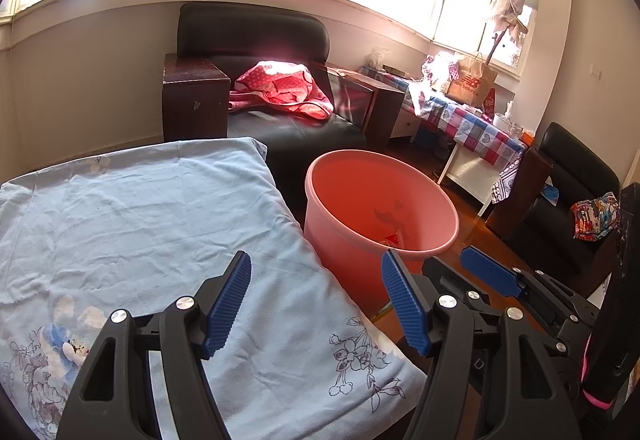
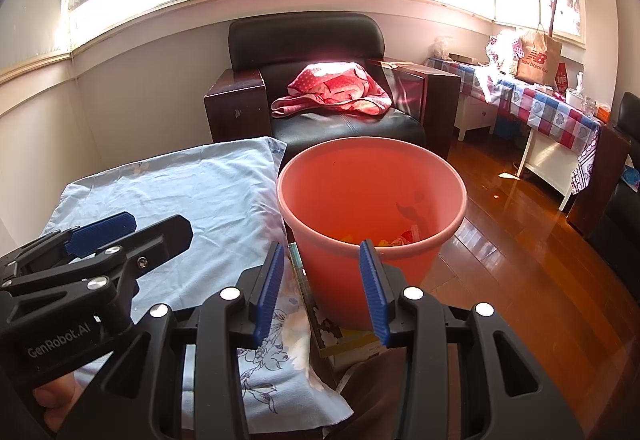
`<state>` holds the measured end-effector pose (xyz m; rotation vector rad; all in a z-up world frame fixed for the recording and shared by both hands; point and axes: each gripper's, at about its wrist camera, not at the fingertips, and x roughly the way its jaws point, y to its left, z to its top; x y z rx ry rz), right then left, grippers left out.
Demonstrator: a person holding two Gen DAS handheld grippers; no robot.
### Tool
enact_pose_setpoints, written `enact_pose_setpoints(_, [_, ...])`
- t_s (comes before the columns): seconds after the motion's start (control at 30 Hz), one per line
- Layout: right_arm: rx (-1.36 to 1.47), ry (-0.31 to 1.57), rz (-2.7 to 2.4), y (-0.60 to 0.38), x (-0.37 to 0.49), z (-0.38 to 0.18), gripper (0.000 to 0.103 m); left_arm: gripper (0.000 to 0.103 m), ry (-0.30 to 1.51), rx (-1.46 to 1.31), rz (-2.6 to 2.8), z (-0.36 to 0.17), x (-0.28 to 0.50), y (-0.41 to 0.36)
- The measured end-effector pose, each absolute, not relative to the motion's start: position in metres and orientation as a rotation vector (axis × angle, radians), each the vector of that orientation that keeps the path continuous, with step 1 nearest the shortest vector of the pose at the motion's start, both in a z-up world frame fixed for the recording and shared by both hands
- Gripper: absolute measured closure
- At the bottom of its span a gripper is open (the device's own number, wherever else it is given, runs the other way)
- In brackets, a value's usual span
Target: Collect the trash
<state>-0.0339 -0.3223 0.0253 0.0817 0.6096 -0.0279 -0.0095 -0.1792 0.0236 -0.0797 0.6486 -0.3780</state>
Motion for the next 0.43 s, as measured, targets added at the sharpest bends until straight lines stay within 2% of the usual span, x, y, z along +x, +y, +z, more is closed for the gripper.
enact_pose_setpoints(0.43, [0.082,0.614,-0.025,-0.3236,-0.0346,0.0235,0.063,0.036,0.669,-0.085,-0.374,0.0256,-0.0001,-0.1784])
